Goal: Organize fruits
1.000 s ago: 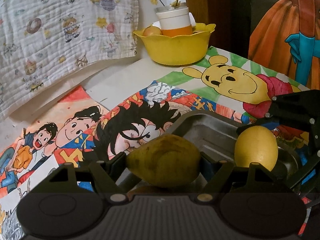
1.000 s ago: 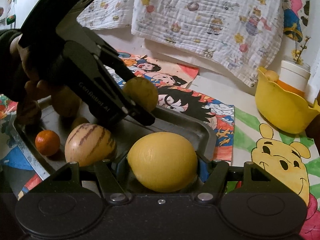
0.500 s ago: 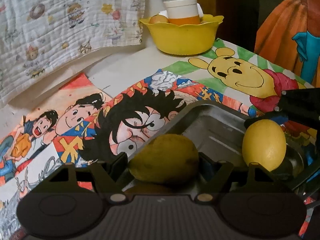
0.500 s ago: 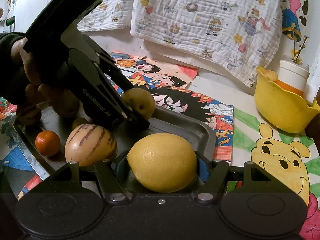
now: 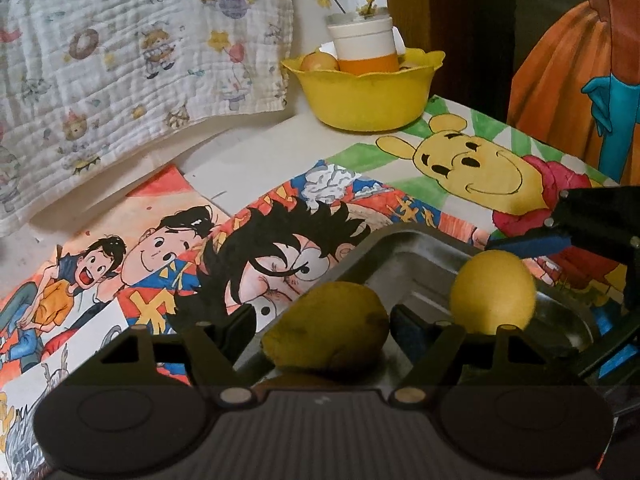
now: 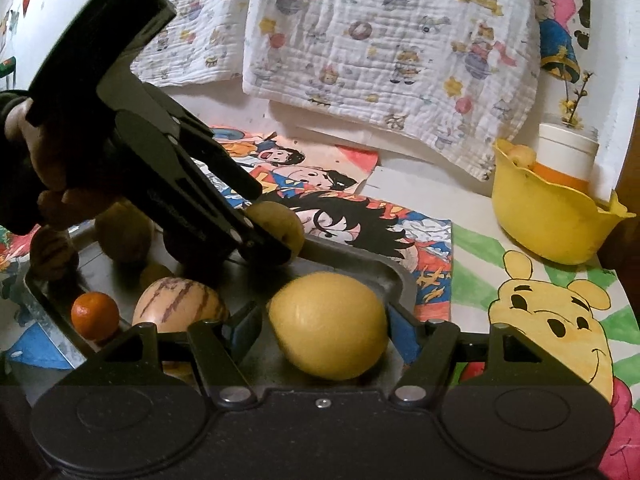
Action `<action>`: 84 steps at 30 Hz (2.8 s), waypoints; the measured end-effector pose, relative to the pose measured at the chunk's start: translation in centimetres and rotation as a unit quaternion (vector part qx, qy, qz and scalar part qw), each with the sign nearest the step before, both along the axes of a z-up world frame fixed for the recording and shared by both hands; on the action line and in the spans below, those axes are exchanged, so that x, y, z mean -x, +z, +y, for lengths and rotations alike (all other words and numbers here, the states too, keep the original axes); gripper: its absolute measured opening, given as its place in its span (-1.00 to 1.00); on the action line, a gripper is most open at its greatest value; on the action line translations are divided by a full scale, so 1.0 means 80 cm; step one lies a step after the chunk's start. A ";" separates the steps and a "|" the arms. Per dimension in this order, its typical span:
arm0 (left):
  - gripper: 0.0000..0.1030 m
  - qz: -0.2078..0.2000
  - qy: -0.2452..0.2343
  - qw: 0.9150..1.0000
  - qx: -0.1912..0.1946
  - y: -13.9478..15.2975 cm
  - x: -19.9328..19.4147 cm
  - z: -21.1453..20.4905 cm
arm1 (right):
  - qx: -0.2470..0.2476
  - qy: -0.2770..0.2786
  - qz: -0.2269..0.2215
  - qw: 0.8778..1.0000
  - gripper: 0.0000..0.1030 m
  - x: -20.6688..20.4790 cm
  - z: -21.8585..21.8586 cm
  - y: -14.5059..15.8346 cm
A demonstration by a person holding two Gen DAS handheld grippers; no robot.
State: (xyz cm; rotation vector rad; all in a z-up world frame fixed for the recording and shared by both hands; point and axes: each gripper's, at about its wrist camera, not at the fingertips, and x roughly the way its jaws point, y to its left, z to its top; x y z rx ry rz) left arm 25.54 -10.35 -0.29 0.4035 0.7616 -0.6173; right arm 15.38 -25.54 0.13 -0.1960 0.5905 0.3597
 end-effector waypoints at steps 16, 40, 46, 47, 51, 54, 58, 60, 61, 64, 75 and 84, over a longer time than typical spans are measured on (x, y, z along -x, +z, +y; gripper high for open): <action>0.78 -0.029 0.051 0.998 0.023 0.026 0.013 0.026 | -0.030 -0.025 -0.012 0.999 0.56 0.009 -0.002 0.001; 0.99 -0.048 0.197 0.977 0.063 0.047 0.056 0.084 | -0.081 -0.100 -0.049 0.990 0.97 0.022 0.005 0.022; 0.99 -0.060 0.228 0.969 0.079 0.055 0.080 0.095 | -0.107 -0.117 -0.045 0.986 0.99 0.033 0.009 0.029; 0.99 -0.060 0.232 0.967 0.088 0.056 0.085 0.098 | -0.110 -0.119 -0.043 0.986 0.99 0.035 0.010 0.030; 0.99 -0.062 0.251 0.959 0.113 0.060 0.103 0.109 | -0.118 -0.130 -0.041 0.984 0.99 0.045 0.014 0.031; 0.99 -0.069 0.262 0.956 0.116 0.060 0.117 0.114 | -0.124 -0.137 -0.041 0.982 0.99 0.052 0.018 0.033; 0.99 -0.081 0.272 0.952 0.113 0.060 0.134 0.120 | -0.116 -0.135 -0.050 0.983 0.99 0.062 0.027 0.038; 0.99 -0.084 0.277 0.951 0.113 0.060 0.141 0.122 | -0.112 -0.135 -0.055 0.983 0.99 0.067 0.031 0.041; 0.99 -0.085 0.281 0.949 0.114 0.060 0.145 0.124 | -0.112 -0.134 -0.057 0.983 0.99 0.069 0.032 0.042; 0.99 -0.088 0.289 0.946 0.117 0.060 0.155 0.130 | -0.114 -0.134 -0.060 0.983 0.99 0.076 0.034 0.045; 0.99 -0.092 0.323 0.933 0.131 0.055 0.188 0.155 | -0.118 -0.142 -0.068 0.980 0.99 0.098 0.040 0.049; 0.99 -0.082 0.334 0.927 0.148 0.046 0.219 0.169 | -0.116 -0.140 -0.073 0.981 0.99 0.121 0.048 0.043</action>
